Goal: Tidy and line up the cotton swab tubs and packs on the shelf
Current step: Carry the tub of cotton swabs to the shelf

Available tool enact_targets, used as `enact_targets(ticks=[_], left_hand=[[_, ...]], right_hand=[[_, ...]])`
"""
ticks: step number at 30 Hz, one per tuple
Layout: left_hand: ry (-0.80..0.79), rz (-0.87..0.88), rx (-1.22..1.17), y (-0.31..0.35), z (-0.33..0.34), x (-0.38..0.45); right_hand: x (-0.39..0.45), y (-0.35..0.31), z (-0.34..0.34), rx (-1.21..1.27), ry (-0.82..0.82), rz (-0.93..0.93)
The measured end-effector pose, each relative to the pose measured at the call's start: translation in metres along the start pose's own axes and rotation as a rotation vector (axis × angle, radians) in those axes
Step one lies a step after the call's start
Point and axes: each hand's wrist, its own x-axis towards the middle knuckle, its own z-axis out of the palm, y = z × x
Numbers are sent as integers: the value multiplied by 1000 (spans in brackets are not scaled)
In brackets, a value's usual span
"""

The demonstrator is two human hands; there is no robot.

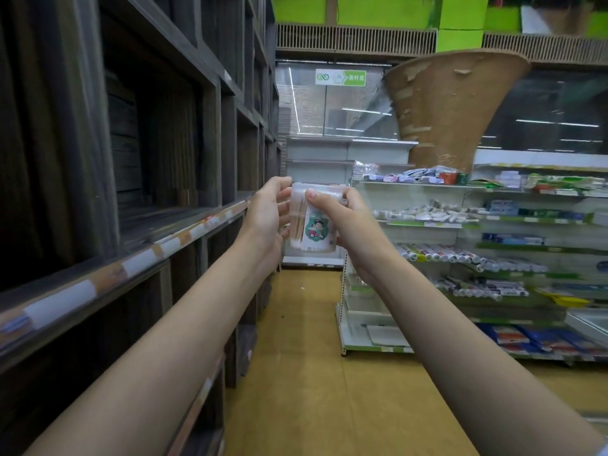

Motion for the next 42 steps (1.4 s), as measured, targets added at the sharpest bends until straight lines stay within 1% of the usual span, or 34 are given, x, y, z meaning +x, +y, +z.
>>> enact_targets(ticks=[6,10,15,17,23,26,30,33,37,40,42], left_hand=[[-38,-20,-10,-19,38,32],[-69,-70,12,-38,52,47],[-185,-147,70,-56,57,65],[-211,-167,60,-61,57,73],[-242,-177,52,-78,55,105],[-269,-179,33,-90,51,126],[-336,-181,0,-104,46,164],[-396,-164,1,-107,44,197],[-511,-100,96,-114,43,236],[-574,-86,157,-126,41,261],[-599,-129,137,-135,38,278]], right_hand=[[29,9,-50,-19,6,-5],[45,23,-77,13,19,18],[63,45,-86,42,4,46],[72,55,-89,81,-8,65],[103,78,-96,326,-74,92],[123,93,-94,378,-87,84],[152,111,-90,348,-47,39],[181,119,-90,321,-12,39],[215,132,-87,177,59,52],[236,145,-82,178,109,87],[248,154,-80,192,119,99]])
